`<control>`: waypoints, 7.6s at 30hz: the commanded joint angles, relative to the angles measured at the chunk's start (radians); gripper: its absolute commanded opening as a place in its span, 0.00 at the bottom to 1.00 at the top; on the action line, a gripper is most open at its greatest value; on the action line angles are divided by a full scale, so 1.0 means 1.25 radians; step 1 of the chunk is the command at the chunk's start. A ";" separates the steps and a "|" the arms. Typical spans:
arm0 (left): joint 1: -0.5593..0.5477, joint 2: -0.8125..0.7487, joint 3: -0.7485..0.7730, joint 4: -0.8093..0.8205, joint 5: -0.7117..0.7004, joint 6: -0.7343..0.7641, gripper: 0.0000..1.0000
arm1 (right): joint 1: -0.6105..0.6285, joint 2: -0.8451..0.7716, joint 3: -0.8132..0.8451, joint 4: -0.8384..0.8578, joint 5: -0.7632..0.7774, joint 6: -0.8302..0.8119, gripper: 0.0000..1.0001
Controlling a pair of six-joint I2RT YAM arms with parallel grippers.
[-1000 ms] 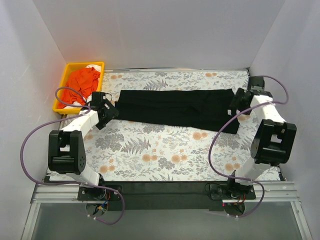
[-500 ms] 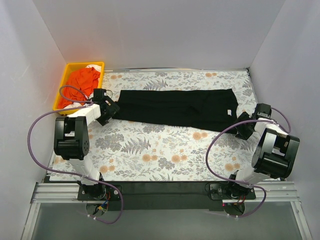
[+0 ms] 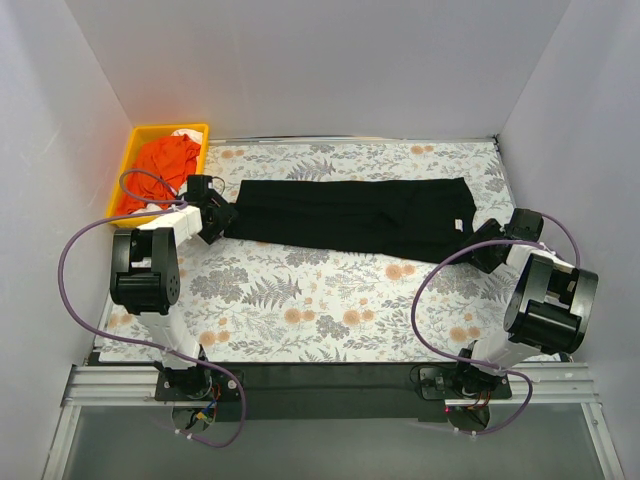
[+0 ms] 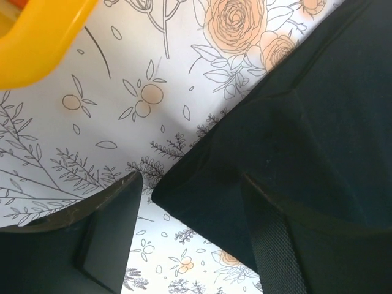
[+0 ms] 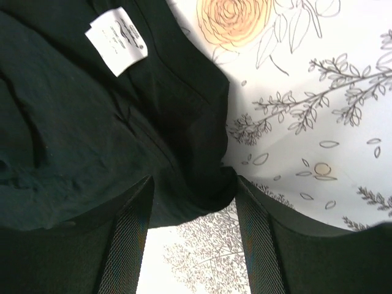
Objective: Fold and stack the t-shirts
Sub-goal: Fold the tshirt
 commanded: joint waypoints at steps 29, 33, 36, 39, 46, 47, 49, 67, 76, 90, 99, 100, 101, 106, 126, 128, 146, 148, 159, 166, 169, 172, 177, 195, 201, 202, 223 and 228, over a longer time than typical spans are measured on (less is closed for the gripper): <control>0.015 -0.169 -0.152 -0.263 -0.097 0.061 0.00 | -0.028 0.015 0.127 -0.239 0.250 -0.151 0.01; 0.016 -0.244 -0.243 -0.251 -0.060 0.039 0.00 | -0.028 0.019 0.116 -0.278 0.277 -0.153 0.01; 0.016 -0.262 -0.272 -0.234 -0.022 0.032 0.00 | -0.027 0.021 0.120 -0.295 0.280 -0.155 0.17; 0.016 -0.276 -0.261 -0.234 -0.007 0.042 0.13 | -0.021 0.010 0.135 -0.311 0.278 -0.161 0.34; 0.016 -0.358 -0.206 -0.265 -0.025 0.078 0.53 | 0.031 -0.090 0.170 -0.329 0.276 -0.166 0.46; 0.015 -0.367 -0.199 -0.278 -0.027 0.080 0.55 | 0.039 -0.102 0.179 -0.331 0.273 -0.167 0.46; 0.016 -0.393 -0.178 -0.286 -0.028 0.084 0.56 | 0.070 -0.132 0.188 -0.328 0.252 -0.167 0.48; -0.136 -0.457 -0.197 -0.230 0.030 0.046 0.61 | 0.334 0.012 0.130 0.025 -0.044 0.081 0.63; -0.137 -0.480 -0.215 -0.236 0.034 0.045 0.61 | 0.360 0.096 0.127 0.061 -0.048 0.143 0.63; -0.137 -0.497 -0.233 -0.241 0.032 0.039 0.62 | 0.426 0.140 0.230 0.047 -0.075 0.155 0.63; -0.137 -0.501 -0.235 -0.239 0.031 0.039 0.62 | 0.443 0.193 0.366 0.028 -0.091 0.091 0.63; -0.137 -0.498 -0.235 -0.237 0.032 0.039 0.62 | 0.440 0.189 0.371 0.018 -0.082 0.071 0.63; -0.137 -0.496 -0.235 -0.235 0.035 0.039 0.62 | 0.435 0.187 0.374 0.012 -0.073 0.061 0.62; -0.137 -0.456 -0.224 -0.201 0.049 0.040 0.61 | 0.373 0.137 0.355 -0.036 -0.017 0.000 0.59; -0.080 -0.232 -0.290 -0.112 0.010 -0.002 0.42 | 0.082 -0.049 0.026 -0.137 0.164 -0.103 0.54; -0.065 -0.254 -0.318 -0.123 0.014 -0.013 0.40 | 0.062 -0.045 0.027 -0.143 0.187 -0.097 0.54; -0.169 -0.339 -0.088 -0.207 -0.032 0.151 0.70 | 0.190 -0.175 0.060 -0.239 0.138 -0.046 0.54; -0.197 -0.296 -0.071 -0.175 -0.007 0.170 0.70 | 0.215 -0.178 0.038 -0.219 0.127 -0.010 0.52; -0.260 -0.068 0.043 -0.100 0.040 0.232 0.66 | 0.280 -0.120 -0.072 -0.073 0.056 0.107 0.50; -0.260 -0.004 0.036 -0.117 0.021 0.158 0.63 | 0.274 -0.004 -0.007 -0.046 0.112 0.063 0.50; -0.259 0.000 0.008 -0.131 0.019 0.115 0.61 | 0.256 0.080 0.048 -0.047 0.139 0.014 0.49; -0.259 -0.005 -0.017 -0.146 0.054 0.041 0.60 | 0.216 0.186 0.169 -0.052 0.169 -0.052 0.49; -0.280 -0.027 -0.051 -0.134 0.209 -0.081 0.60 | 0.178 0.422 0.545 -0.128 0.213 -0.173 0.49; -0.325 -0.257 -0.102 -0.210 0.008 0.032 0.52 | 0.414 0.137 0.307 -0.090 0.052 -0.051 0.51; -0.323 -0.190 -0.110 -0.170 -0.023 0.106 0.33 | 0.465 0.125 0.191 0.056 0.025 0.064 0.48; -0.321 -0.179 -0.110 -0.169 -0.019 0.110 0.32 | 0.467 0.135 0.192 0.063 0.025 0.066 0.46; -0.423 -0.122 -0.213 -0.110 0.324 -0.058 0.36 | 0.291 0.275 0.389 -0.163 0.139 -0.215 0.43; -0.448 -0.179 -0.261 -0.084 0.339 -0.099 0.40 | 0.353 0.154 0.317 -0.192 0.159 -0.210 0.44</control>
